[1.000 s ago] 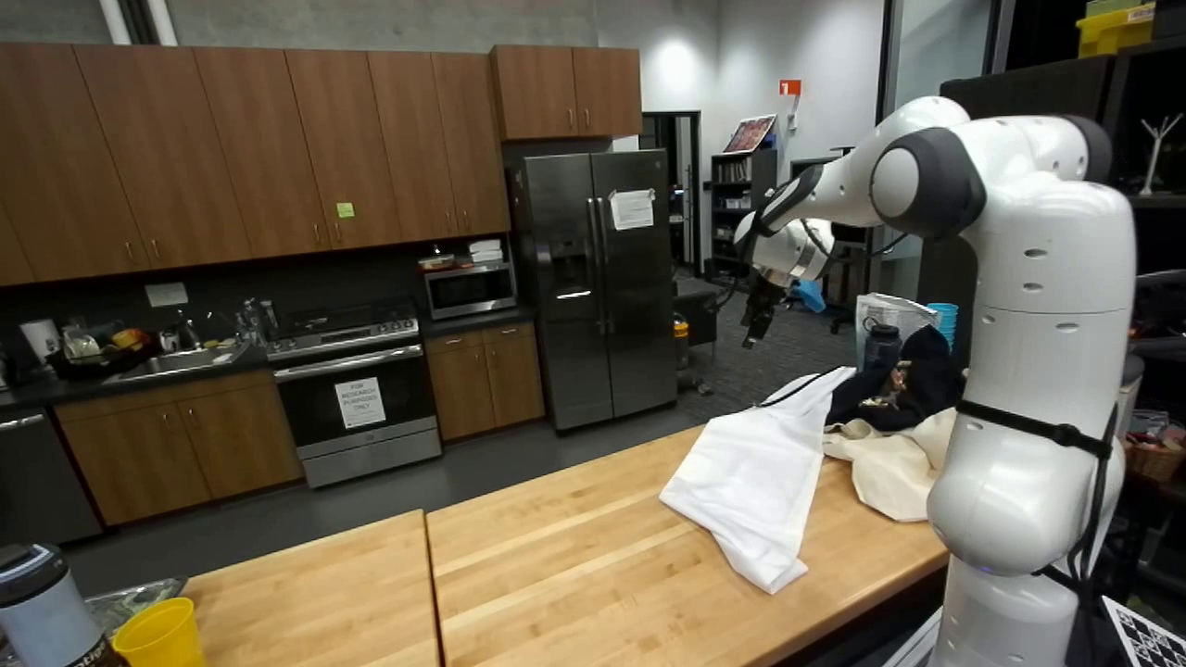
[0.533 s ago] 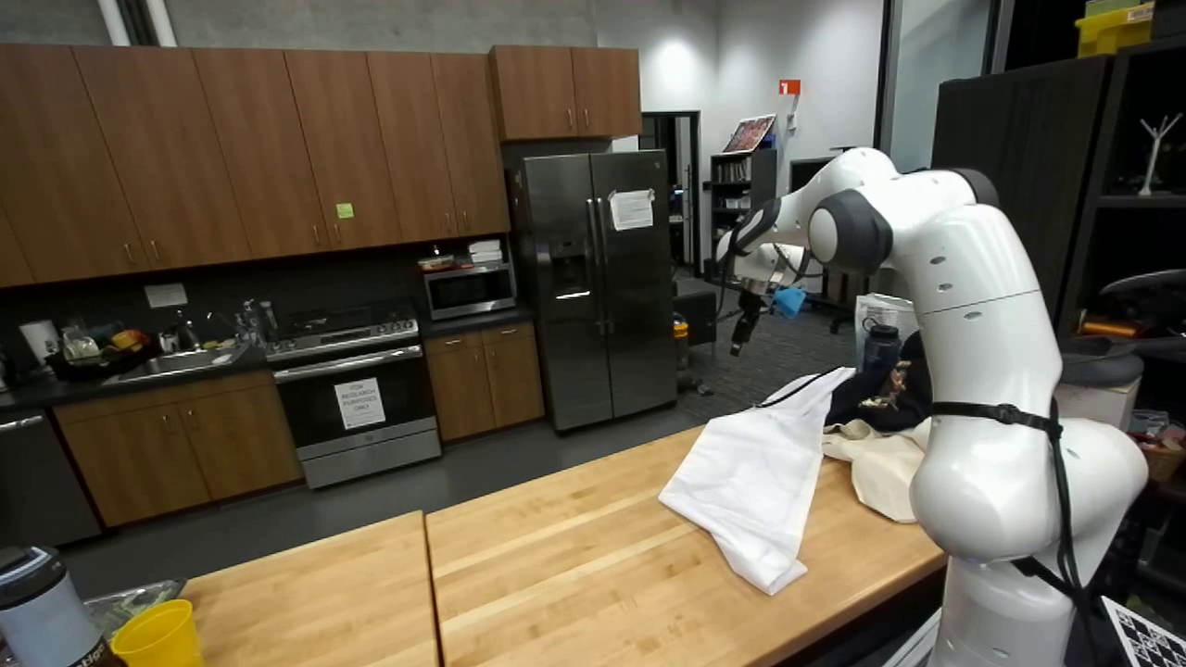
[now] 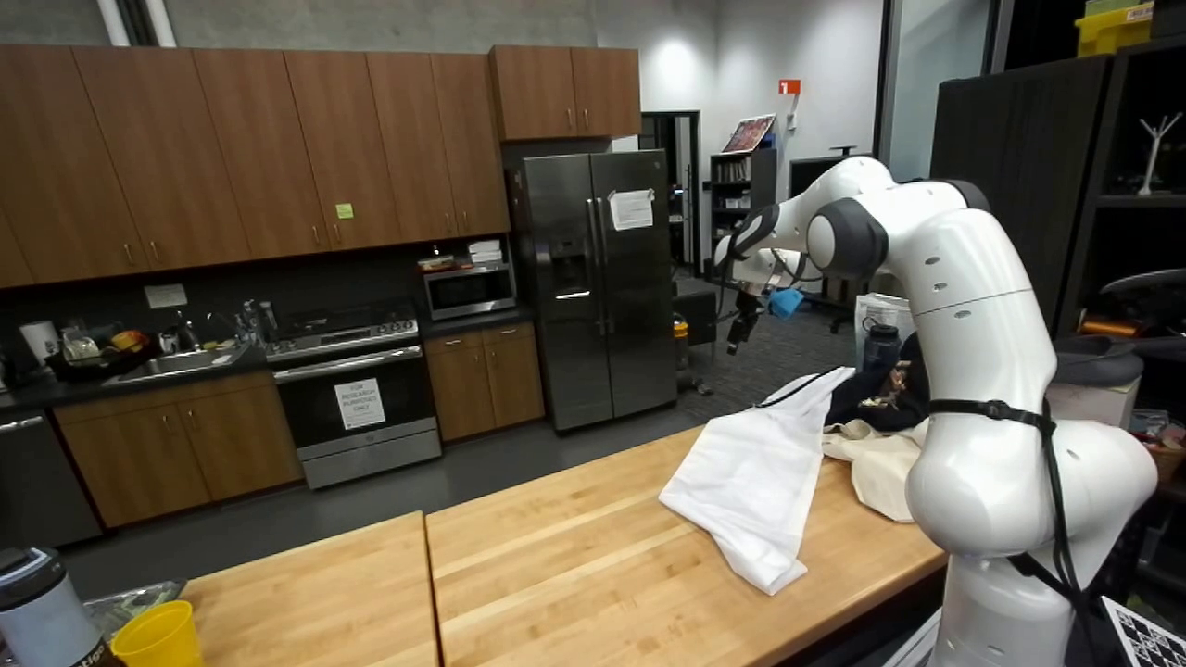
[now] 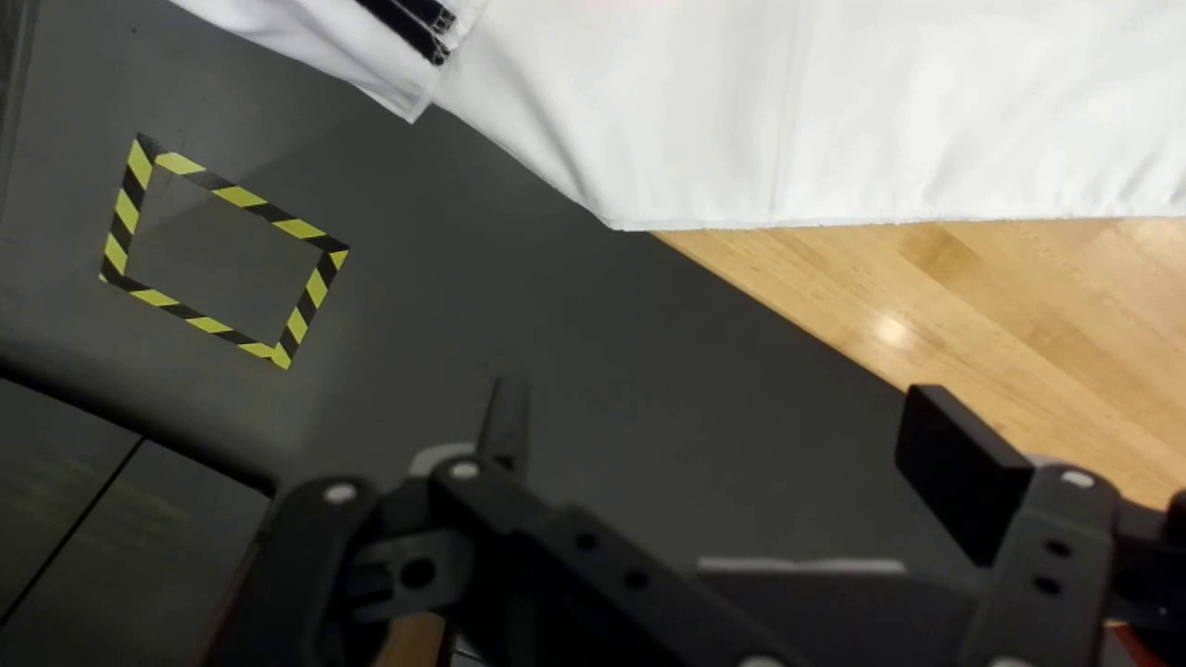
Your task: Move the white cloth to the left.
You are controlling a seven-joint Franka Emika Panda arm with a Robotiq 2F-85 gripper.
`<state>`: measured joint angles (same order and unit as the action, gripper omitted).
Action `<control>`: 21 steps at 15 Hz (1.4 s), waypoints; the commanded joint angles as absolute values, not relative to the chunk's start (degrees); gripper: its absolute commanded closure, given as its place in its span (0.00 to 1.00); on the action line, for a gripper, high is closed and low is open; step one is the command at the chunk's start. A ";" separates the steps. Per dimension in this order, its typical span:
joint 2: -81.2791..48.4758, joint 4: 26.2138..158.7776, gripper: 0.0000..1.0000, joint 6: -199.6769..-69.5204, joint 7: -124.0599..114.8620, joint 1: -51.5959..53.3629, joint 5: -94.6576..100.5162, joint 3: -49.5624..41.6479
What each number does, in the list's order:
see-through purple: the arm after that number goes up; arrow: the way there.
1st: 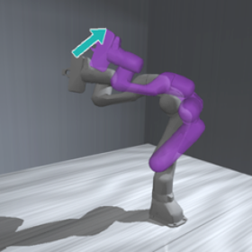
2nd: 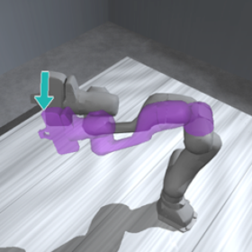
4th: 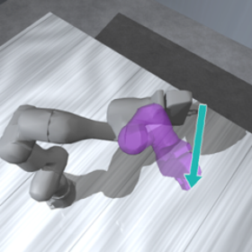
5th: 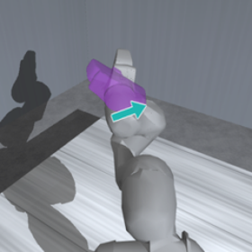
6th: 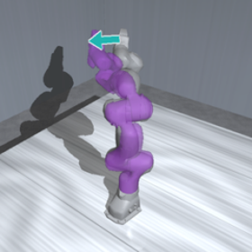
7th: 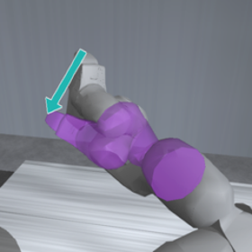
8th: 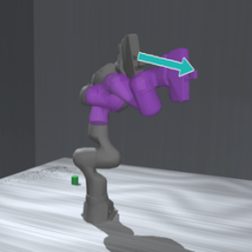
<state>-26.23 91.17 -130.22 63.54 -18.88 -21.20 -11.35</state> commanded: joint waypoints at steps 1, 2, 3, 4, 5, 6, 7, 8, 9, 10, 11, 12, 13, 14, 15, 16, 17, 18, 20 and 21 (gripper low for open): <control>-27.65 92.56 0.00 -136.91 63.31 -21.10 -19.48 -8.39; -29.35 91.47 0.00 -138.43 63.13 -21.61 -18.56 -8.29; -30.91 89.95 0.00 -138.91 63.45 -22.34 -17.62 -8.06; -33.20 87.27 0.00 -138.81 62.47 -22.90 -16.43 -8.17; -35.06 84.89 0.00 -136.97 61.79 -23.36 -14.58 -8.48; -36.90 82.95 0.00 -137.22 60.96 -23.83 -13.31 -8.72; -39.52 79.87 0.00 -136.66 60.24 -24.52 -11.56 -8.99; -42.47 75.82 0.00 -135.67 59.38 -25.34 -10.11 -9.07; -44.47 73.15 0.00 -135.06 58.86 -26.00 -8.60 -9.10; -46.60 70.36 0.00 -134.64 57.45 -26.58 -7.49 -9.30; -48.64 67.43 0.00 -133.97 56.23 -27.47 -7.03 -9.00; -50.34 64.56 0.00 -132.47 54.89 -28.12 -6.50 -8.80; -52.58 61.15 0.00 -131.12 54.51 -27.77 -8.20 -10.08; -54.35 58.11 0.00 -129.33 53.93 -28.39 -8.50 -9.67; -56.04 55.17 0.00 -127.69 52.57 -28.35 -8.38 -9.91; -57.63 52.25 0.00 -124.51 50.99 -28.35 -8.34 -10.00; -59.34 49.34 0.00 -122.51 49.90 -28.60 -8.58 -9.80; -60.70 47.05 0.00 -120.50 49.26 -28.92 -8.96 -9.30; -63.47 43.05 0.00 -117.06 47.33 -29.11 -9.28 -9.13; -65.19 40.93 0.00 -115.19 45.85 -28.98 -8.96 -9.45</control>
